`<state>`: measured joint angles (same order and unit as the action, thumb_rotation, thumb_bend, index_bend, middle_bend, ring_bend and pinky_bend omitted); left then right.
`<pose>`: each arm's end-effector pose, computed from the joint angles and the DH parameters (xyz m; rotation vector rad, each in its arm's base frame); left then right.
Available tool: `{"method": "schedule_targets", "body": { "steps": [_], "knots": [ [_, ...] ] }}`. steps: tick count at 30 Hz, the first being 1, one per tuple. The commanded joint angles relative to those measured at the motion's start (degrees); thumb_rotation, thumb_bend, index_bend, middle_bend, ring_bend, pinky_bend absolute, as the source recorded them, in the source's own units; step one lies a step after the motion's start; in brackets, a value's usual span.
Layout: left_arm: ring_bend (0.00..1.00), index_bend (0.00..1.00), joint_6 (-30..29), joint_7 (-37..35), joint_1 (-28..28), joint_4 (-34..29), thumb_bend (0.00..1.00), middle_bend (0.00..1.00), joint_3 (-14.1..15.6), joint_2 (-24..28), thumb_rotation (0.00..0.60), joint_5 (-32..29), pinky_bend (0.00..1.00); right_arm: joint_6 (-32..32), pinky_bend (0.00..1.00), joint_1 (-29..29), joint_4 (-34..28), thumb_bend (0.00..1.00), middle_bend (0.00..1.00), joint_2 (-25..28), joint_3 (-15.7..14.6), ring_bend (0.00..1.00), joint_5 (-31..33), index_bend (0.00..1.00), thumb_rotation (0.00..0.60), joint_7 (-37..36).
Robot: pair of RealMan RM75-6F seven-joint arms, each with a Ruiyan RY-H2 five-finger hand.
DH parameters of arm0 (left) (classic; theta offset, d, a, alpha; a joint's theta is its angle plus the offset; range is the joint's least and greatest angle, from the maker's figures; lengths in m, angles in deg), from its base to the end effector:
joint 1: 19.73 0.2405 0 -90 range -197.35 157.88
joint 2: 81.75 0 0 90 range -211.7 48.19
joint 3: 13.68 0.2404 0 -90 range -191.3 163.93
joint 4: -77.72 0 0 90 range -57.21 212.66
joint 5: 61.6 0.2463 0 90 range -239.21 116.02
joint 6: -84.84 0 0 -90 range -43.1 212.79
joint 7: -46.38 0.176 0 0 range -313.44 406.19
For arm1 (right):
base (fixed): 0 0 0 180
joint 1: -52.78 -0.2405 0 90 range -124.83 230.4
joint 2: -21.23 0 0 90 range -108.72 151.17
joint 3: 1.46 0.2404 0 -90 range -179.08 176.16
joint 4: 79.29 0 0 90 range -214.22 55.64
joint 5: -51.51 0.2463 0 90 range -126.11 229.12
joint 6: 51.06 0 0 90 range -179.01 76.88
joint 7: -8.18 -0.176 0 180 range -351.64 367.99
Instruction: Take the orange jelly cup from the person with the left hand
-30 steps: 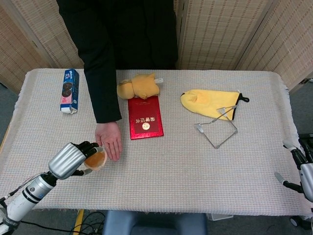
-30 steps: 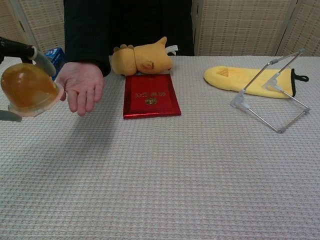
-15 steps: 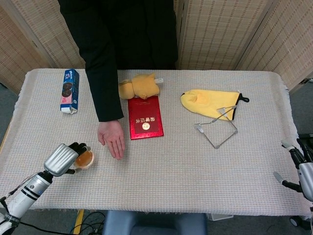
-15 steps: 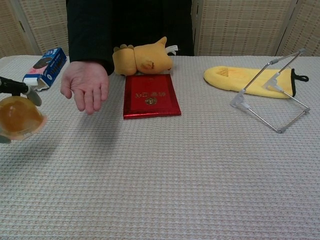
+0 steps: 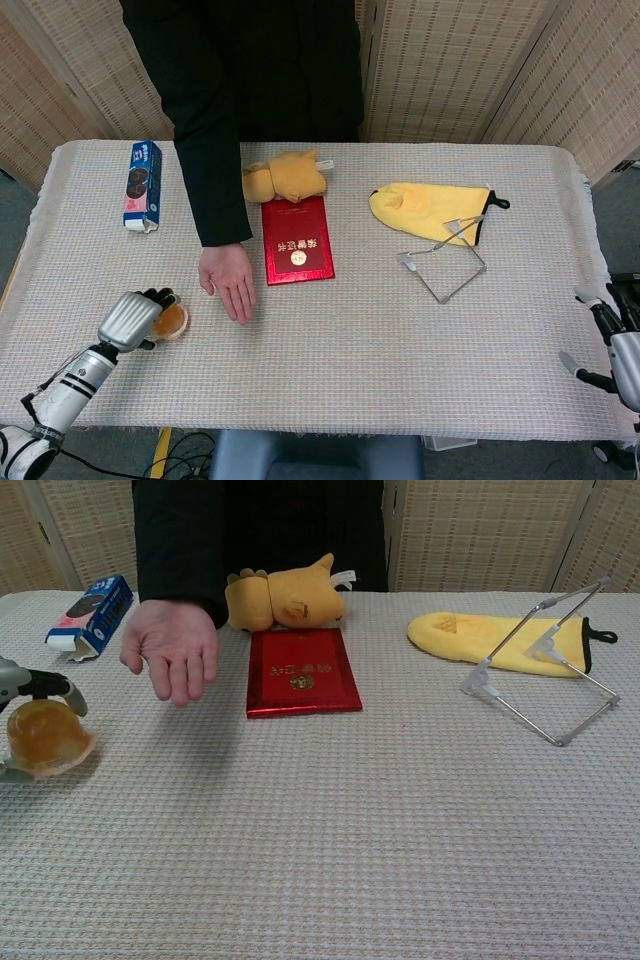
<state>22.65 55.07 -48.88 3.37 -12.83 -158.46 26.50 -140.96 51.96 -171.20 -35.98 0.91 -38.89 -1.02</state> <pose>-0.2740 0.3256 0.0086 -1.9562 -0.6419 -0.6914 -0.3209 -0.1906 0.1647 1.3633 -0.8835 0.9680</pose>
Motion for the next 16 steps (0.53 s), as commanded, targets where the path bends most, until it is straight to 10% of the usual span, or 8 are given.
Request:
{"method": "schedule_targets", "body": {
  "steps": [1,16],
  "knots": [
    [0.04,0.05,0.7,2.3,0.7,-3.2,0.11,0.05,-0.8,1.0,0.6,-2.7,0.34,0.0,0.14,0.0,-0.1,0.21,0.22,0.1,0.0,0.07,0.0,0.1,0.6,0.1],
    [0.01,0.12,-11.1,0.1,11.6,-14.6,0.1,0.01,-3.8,9.4,0.6,-13.5,0.3,0.9,0.14,-0.7,-0.6,0.21,0.24,0.3,-0.1,0.07,-0.6,0.1,0.6,0.9]
  ]
}}
